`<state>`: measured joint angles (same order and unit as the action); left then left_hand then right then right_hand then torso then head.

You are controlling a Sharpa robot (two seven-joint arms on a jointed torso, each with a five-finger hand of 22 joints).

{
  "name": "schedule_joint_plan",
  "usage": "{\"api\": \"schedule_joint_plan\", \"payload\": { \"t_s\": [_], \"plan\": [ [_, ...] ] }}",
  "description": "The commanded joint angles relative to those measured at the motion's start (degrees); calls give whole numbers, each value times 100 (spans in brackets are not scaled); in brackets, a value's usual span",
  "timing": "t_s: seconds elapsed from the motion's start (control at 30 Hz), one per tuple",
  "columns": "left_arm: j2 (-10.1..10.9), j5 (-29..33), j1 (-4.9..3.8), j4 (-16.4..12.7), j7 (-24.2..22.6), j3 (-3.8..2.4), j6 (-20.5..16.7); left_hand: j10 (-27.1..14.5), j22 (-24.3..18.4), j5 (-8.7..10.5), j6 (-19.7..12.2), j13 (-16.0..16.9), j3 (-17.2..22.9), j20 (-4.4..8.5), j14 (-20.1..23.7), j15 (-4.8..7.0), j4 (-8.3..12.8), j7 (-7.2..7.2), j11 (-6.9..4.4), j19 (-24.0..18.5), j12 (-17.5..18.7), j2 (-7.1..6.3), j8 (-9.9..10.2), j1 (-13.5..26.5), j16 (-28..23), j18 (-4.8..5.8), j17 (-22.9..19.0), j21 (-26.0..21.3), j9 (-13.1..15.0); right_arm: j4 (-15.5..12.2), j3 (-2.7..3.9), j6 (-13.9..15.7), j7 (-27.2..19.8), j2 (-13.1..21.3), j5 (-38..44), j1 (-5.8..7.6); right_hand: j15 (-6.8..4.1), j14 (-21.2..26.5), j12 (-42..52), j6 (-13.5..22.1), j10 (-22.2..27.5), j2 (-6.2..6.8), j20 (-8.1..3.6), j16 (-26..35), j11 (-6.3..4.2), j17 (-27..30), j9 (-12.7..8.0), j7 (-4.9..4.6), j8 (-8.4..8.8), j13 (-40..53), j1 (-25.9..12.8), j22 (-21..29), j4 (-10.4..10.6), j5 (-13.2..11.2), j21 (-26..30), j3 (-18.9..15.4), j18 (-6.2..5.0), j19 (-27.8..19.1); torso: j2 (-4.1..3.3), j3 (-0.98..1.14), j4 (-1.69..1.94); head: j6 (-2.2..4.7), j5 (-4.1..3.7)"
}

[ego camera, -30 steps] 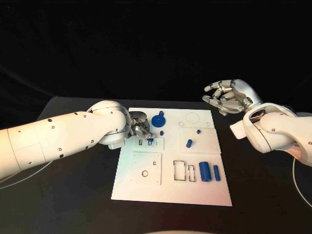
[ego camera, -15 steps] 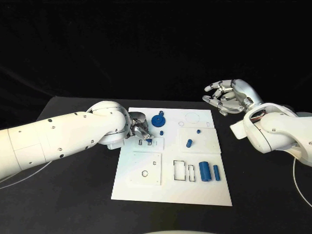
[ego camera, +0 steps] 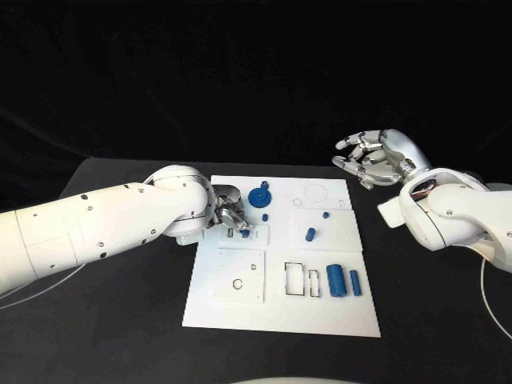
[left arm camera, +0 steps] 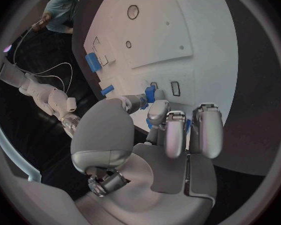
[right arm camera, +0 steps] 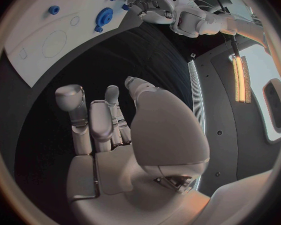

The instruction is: Assemble the parts on the task board

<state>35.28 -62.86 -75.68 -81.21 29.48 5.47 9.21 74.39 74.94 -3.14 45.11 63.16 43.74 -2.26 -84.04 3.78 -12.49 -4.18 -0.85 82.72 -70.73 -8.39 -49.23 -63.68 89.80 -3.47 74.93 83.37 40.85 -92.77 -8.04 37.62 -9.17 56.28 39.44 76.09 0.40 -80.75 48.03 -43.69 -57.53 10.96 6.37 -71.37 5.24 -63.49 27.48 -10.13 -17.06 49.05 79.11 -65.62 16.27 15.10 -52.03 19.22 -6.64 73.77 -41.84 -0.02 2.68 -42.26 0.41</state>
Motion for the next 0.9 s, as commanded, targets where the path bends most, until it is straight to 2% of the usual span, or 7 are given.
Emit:
{"api": "schedule_joint_plan", "payload": {
  "t_s": [0.03, 0.43, 0.9],
  "plan": [
    [-18, -38, 7, 6, 2, 12, 161, 51, 52, -21, 82, 3, 1111, 32, -596, 41, 1063, 89, -4, 25, -24, -19, -14, 58, 20, 37, 1507, 35, 8, -11, 0, -76, -30, 3, 21, -3, 4, 14, -27, 22, -12, -9, -1, 38, -33, -3, 7, 21, -15, -10, -49, 7, 17, -13, 40, 4, -80, 25, -2, 1, -3, -11, -4],
    [-11, -50, 9, -1, 8, 18, 262, 66, 54, -34, 95, 6, 1128, 36, -596, 49, 1084, 100, -14, 26, -32, -39, -26, 76, 20, 37, 1507, 35, 15, -10, 0, -78, -32, 9, 15, -3, 4, 14, -26, 20, -13, -11, -2, 42, -33, 1, 7, 21, -18, -13, -54, 10, 18, -17, 44, 4, -80, 25, 5, 1, -1, -25, -3],
    [24, -74, 20, -12, 14, 19, 251, 131, 48, -289, 140, 62, 1228, 58, -596, 74, 1147, 123, -38, 24, -82, -74, -67, 166, 20, 36, 1507, 31, 38, -4, 0, -80, -33, 8, 11, -3, 3, 11, -24, 16, -16, -14, -3, 42, -34, -3, 8, 23, -26, -20, -68, 16, 20, -24, 53, 2, -81, 28, 0, 0, 0, -27, 1]
  ]
}}
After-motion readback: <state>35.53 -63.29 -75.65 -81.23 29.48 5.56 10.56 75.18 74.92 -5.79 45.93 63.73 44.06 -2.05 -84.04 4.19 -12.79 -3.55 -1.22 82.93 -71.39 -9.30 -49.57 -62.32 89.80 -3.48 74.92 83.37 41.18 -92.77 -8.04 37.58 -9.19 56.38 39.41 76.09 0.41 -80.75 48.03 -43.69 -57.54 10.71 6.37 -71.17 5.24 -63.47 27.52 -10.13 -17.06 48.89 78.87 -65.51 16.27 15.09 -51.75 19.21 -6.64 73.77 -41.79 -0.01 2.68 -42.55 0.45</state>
